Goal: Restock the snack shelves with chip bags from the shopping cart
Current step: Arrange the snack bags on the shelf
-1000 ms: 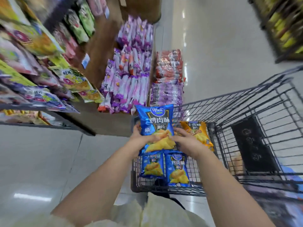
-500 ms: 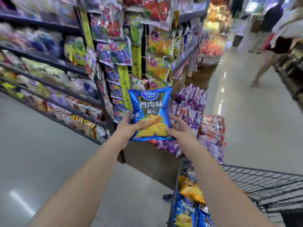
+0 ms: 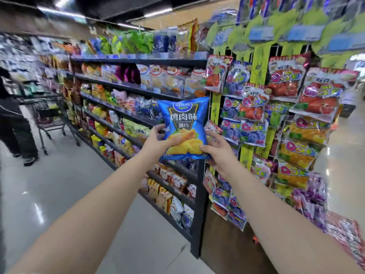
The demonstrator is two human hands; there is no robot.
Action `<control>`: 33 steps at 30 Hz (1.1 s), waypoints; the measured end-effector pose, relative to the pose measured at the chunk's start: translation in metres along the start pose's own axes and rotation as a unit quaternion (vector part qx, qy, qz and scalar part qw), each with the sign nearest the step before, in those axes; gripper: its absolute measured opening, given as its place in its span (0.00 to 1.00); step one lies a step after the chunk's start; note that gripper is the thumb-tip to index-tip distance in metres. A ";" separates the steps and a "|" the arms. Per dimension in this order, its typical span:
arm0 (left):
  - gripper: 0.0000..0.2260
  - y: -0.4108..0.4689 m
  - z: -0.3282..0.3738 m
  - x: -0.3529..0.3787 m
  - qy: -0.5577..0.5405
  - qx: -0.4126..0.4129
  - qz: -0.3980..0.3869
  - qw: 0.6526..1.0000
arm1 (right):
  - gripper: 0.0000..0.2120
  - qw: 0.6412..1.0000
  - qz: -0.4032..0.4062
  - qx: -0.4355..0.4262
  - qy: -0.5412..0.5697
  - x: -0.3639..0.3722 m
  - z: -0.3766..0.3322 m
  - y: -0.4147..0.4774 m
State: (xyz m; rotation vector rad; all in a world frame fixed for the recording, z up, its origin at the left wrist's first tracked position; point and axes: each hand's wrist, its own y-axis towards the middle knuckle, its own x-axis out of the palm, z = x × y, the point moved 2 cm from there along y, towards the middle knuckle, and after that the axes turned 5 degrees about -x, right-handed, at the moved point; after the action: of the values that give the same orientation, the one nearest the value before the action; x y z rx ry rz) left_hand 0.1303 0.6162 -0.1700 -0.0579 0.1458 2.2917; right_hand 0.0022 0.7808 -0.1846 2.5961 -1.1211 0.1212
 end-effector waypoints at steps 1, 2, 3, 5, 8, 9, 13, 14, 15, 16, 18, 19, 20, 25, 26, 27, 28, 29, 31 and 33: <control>0.42 0.006 0.006 -0.017 0.005 0.001 0.011 1.000 | 0.24 1.000 -0.008 -0.007 0.000 0.016 -0.002 0.011; 0.40 0.011 0.011 -0.032 0.009 0.005 0.024 1.000 | 0.25 1.000 -0.015 -0.014 0.002 0.031 -0.003 0.021; 0.37 0.016 0.015 -0.047 0.010 0.010 0.037 0.999 | 0.26 1.000 -0.019 -0.021 0.004 0.045 -0.003 0.031; 0.33 0.027 0.021 -0.073 0.004 0.021 0.058 0.998 | 0.26 0.999 -0.027 -0.030 0.007 0.072 -0.005 0.047; 0.30 0.048 0.024 -0.110 -0.024 0.019 0.079 0.996 | 0.25 0.998 -0.049 -0.034 0.020 0.110 0.001 0.073; 0.29 0.056 0.025 -0.121 -0.030 0.021 0.086 0.996 | 0.25 0.997 -0.053 -0.038 0.028 0.122 0.004 0.084; 0.27 0.098 0.031 -0.163 -0.032 0.048 0.135 0.989 | 0.24 0.995 -0.072 -0.061 0.025 0.165 0.013 0.140; 0.26 0.109 0.032 -0.172 -0.032 0.058 0.153 0.986 | 0.24 0.995 -0.078 -0.063 0.025 0.176 0.016 0.155; 0.25 0.120 0.032 -0.181 -0.031 0.067 0.170 0.983 | 0.24 0.994 -0.082 -0.064 0.027 0.186 0.019 0.171; 0.24 0.132 0.032 -0.190 -0.033 0.073 0.183 0.980 | 0.24 0.994 -0.087 -0.064 0.028 0.196 0.023 0.187; 0.23 0.160 0.029 -0.207 -0.037 0.079 0.197 0.977 | 0.25 0.993 -0.099 -0.063 0.029 0.216 0.032 0.218; 0.23 0.175 0.029 -0.215 -0.034 0.080 0.199 0.976 | 0.25 0.992 -0.105 -0.063 0.029 0.225 0.035 0.234; 0.23 0.191 0.029 -0.224 -0.027 0.081 0.200 0.976 | 0.24 0.991 -0.110 -0.065 0.026 0.233 0.039 0.252; 0.26 0.285 0.065 -0.265 -0.006 0.093 0.194 0.977 | 0.22 0.990 -0.109 -0.085 0.012 0.274 0.029 0.349; 0.27 0.304 0.074 -0.273 0.004 0.096 0.193 0.977 | 0.22 0.990 -0.109 -0.091 0.012 0.283 0.024 0.368; 0.28 0.325 0.081 -0.283 0.015 0.102 0.193 0.976 | 0.21 0.989 -0.108 -0.099 0.009 0.291 0.020 0.388; 0.28 0.344 0.085 -0.292 0.023 0.107 0.192 0.975 | 0.21 0.989 -0.107 -0.105 0.006 0.300 0.018 0.406; 0.29 0.363 0.087 -0.302 0.025 0.111 0.193 0.975 | 0.21 0.988 -0.104 -0.110 0.004 0.309 0.018 0.424; 0.29 0.396 0.085 -0.321 0.022 0.114 0.194 0.974 | 0.21 0.989 -0.098 -0.115 -0.004 0.327 0.025 0.456; 0.28 0.428 0.078 -0.340 0.018 0.112 0.187 0.976 | 0.22 0.990 -0.085 -0.112 -0.009 0.345 0.037 0.485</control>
State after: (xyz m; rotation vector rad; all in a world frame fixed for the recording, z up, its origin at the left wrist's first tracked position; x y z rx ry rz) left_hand 0.0359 0.0914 -0.0248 0.0484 0.4683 2.6325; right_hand -0.1115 0.2157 -0.0315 2.4798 -0.8601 -0.0647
